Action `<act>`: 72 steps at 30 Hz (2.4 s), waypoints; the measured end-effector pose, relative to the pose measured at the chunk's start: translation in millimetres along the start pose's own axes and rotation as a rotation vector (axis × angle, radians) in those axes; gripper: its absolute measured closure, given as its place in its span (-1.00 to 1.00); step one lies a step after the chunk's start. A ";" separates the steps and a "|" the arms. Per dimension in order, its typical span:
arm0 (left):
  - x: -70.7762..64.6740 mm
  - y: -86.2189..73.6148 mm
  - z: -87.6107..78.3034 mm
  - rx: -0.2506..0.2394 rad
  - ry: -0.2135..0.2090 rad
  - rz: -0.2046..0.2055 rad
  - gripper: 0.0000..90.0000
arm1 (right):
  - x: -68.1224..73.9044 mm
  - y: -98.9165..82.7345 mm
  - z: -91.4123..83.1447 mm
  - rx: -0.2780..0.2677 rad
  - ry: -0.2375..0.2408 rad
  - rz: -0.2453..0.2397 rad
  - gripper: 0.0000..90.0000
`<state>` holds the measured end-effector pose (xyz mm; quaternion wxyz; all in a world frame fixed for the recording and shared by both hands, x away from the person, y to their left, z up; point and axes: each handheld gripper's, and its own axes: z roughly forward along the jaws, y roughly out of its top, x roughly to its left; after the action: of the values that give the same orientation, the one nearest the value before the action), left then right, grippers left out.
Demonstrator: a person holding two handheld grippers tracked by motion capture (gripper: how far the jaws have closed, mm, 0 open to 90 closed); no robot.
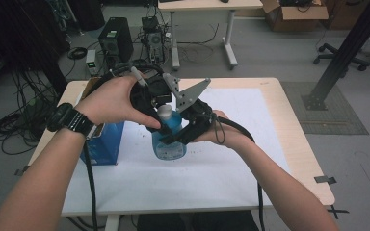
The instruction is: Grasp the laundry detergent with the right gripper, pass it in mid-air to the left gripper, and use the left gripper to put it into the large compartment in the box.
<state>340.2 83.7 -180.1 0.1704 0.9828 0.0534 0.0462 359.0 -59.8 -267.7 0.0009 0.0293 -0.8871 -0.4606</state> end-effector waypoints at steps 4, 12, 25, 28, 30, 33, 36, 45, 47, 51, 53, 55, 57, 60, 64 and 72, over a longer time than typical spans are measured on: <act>0.6 0.7 -2.2 -0.001 0.000 -0.003 -0.16 | -0.2 0.2 -1.2 -0.011 0.002 0.004 -0.07; 3.8 3.0 -7.0 0.009 -0.011 -0.055 -0.16 | -0.4 -1.0 -2.8 -0.028 0.013 0.010 -0.25; 17.6 -6.3 -39.1 0.057 0.128 -0.276 -0.15 | -8.5 -25.6 -17.9 0.128 -0.038 0.102 -0.91; 22.7 -12.0 -52.0 0.051 0.170 -0.377 -0.15 | -8.3 -36.7 -24.9 0.219 -0.041 0.096 -0.93; 27.4 -17.5 -65.5 0.048 0.220 -0.453 -0.15 | -8.4 -44.3 -29.5 0.281 -0.043 0.093 -0.92; 30.6 -21.2 -74.9 0.047 0.254 -0.496 -0.15 | -9.0 -52.0 -35.2 0.334 -0.040 0.108 -0.91; 36.7 -31.5 -93.1 0.030 0.311 -0.610 -0.15 | -11.3 -66.1 -51.5 0.411 -0.071 0.124 -0.89; 48.7 -58.9 -120.1 0.026 0.395 -0.815 -0.15 | -14.5 -89.0 -94.0 0.472 -0.151 0.183 -0.87; 52.3 -67.5 -124.2 0.026 0.409 -0.873 -0.15 | -15.2 -93.9 -103.7 0.479 -0.168 0.196 -0.87; 58.4 -84.5 -129.8 0.039 0.442 -0.982 -0.15 | -15.0 -102.8 -119.5 0.500 -0.193 0.221 -0.87; 60.7 -91.6 -131.4 0.046 0.463 -1.025 -0.15 | -14.8 -106.6 -125.9 0.514 -0.202 0.232 -0.86; 63.6 -101.6 -133.2 0.051 0.487 -1.076 -0.15 | -14.0 -110.7 -134.6 0.527 -0.213 0.241 -0.86; 64.3 -104.6 -133.1 0.048 0.492 -1.090 -0.15 | -13.4 -113.0 -139.7 0.528 -0.217 0.250 -0.86; 66.3 -113.2 -132.3 0.040 0.494 -1.122 -0.15 | -12.7 -116.5 -145.8 0.529 -0.222 0.259 -0.86; 68.8 -122.2 -128.7 0.039 0.491 -1.154 -0.15 | -12.7 -119.1 -150.8 0.531 -0.227 0.267 -0.85; 72.7 -140.5 -113.0 0.065 0.501 -1.198 -0.15 | -11.6 -120.8 -159.3 0.529 -0.235 0.276 -0.85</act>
<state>387.4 261.3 -116.6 0.1191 0.7470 0.6317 0.1696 381.3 -258.7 -274.4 -0.0465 -0.1454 -0.9658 -0.2096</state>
